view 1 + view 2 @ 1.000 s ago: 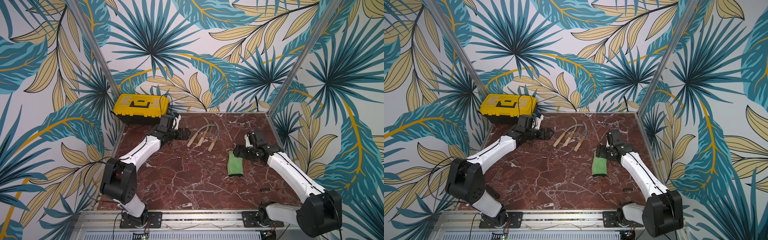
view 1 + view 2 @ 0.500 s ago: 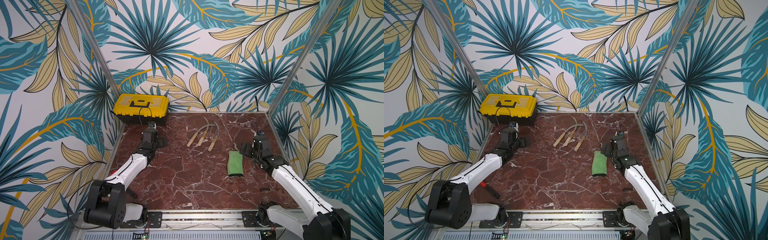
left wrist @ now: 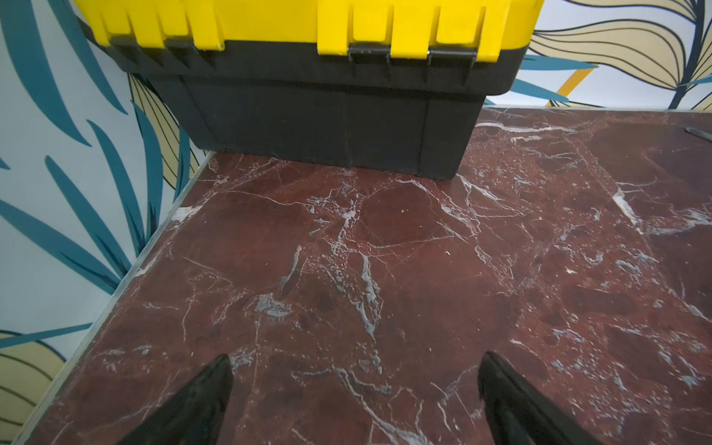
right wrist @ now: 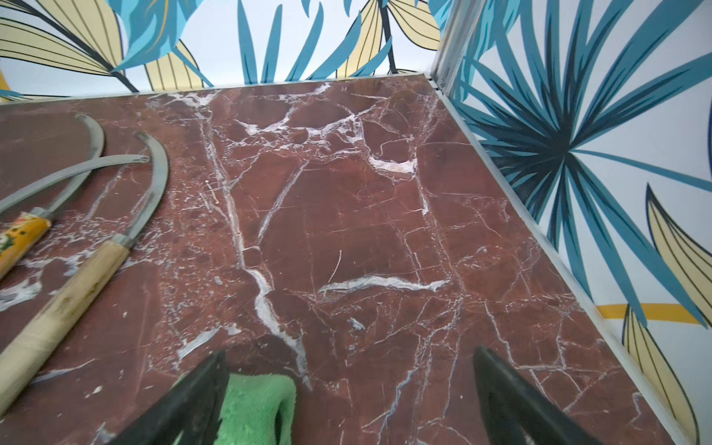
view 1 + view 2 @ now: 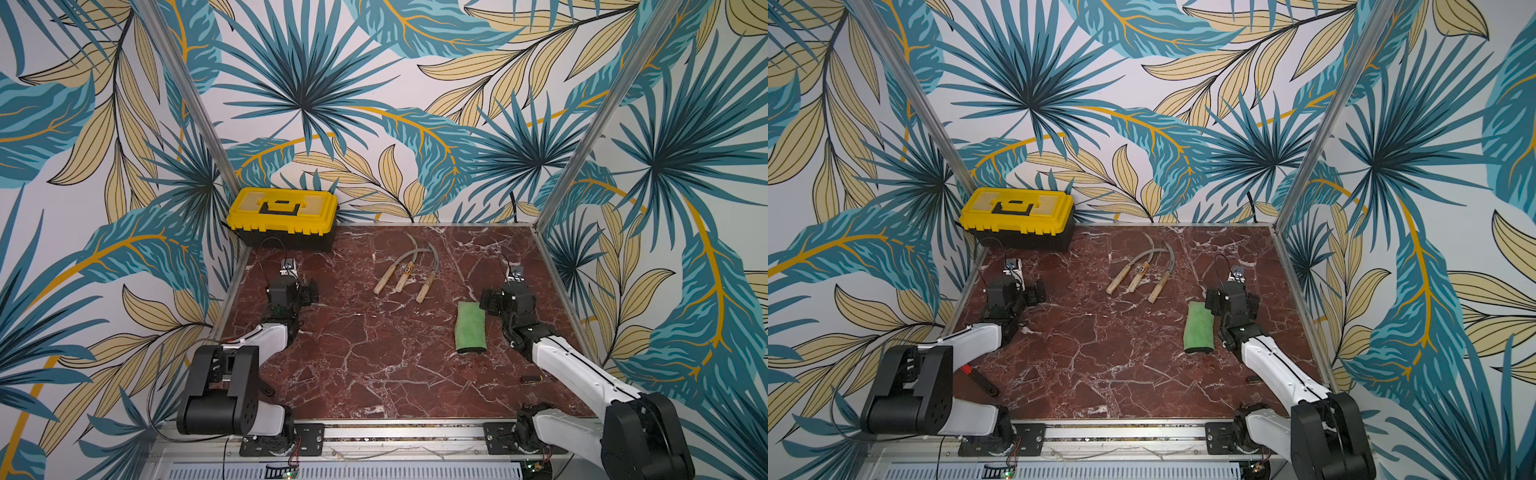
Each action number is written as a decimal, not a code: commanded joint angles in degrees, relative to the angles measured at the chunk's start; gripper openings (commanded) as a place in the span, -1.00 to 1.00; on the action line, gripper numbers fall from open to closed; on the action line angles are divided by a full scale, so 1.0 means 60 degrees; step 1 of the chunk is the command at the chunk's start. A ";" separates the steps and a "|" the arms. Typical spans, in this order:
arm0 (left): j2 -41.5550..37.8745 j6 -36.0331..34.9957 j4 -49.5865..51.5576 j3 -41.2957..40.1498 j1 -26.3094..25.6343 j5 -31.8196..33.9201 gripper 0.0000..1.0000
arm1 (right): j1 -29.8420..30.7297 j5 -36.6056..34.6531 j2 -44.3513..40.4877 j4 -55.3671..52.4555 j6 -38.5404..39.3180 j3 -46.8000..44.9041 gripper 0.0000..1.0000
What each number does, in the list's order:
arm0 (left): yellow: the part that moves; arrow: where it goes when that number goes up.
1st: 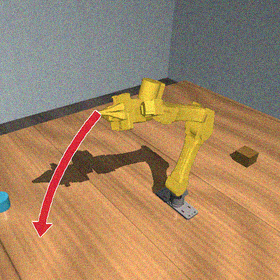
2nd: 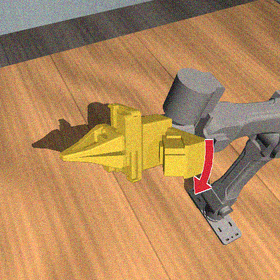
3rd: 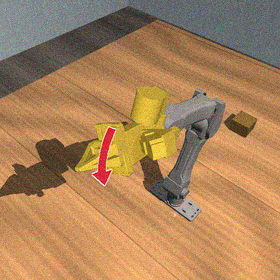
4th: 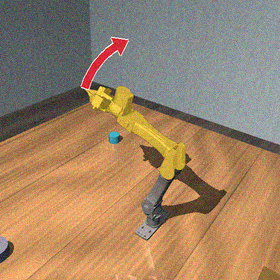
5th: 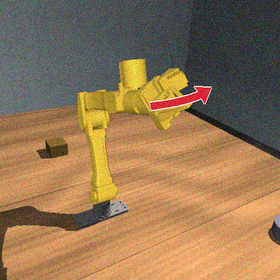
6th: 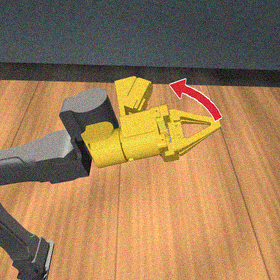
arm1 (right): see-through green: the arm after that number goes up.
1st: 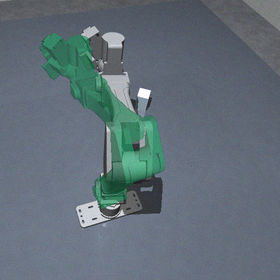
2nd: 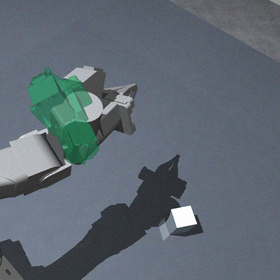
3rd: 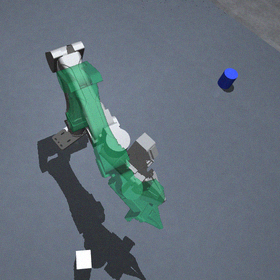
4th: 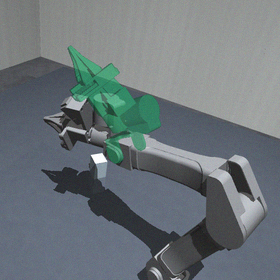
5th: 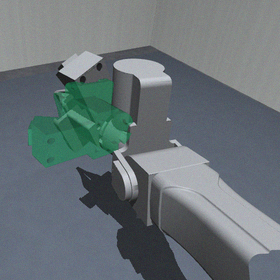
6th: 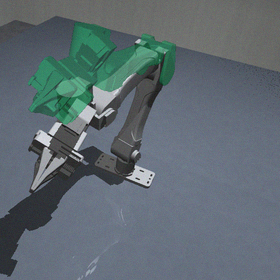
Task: Wipe small sickles with rags
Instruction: Reset both arms
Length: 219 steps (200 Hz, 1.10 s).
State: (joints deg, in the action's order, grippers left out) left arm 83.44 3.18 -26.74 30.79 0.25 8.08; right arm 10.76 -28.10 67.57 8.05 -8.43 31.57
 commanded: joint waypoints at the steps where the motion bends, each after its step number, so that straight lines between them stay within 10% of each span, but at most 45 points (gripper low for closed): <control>1: 0.0302 -0.0152 -0.1615 -0.0375 0.0103 -0.0380 0.99 | -0.0186 -0.0712 0.0365 0.1793 0.0377 -0.0486 0.99; 155: 0.0551 0.0293 -0.3878 -0.1516 0.0236 0.0311 0.99 | -0.1662 0.1451 0.3160 0.7564 0.1066 -0.1726 0.99; 219: 0.0623 0.0088 -0.3878 -0.1447 0.0168 0.0170 0.99 | -0.1692 0.1409 0.2947 0.6860 0.0916 -0.1561 0.99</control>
State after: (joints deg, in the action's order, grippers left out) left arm 86.28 4.49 -48.64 21.39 1.17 9.43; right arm 0.82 -20.43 85.52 47.16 -2.94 22.87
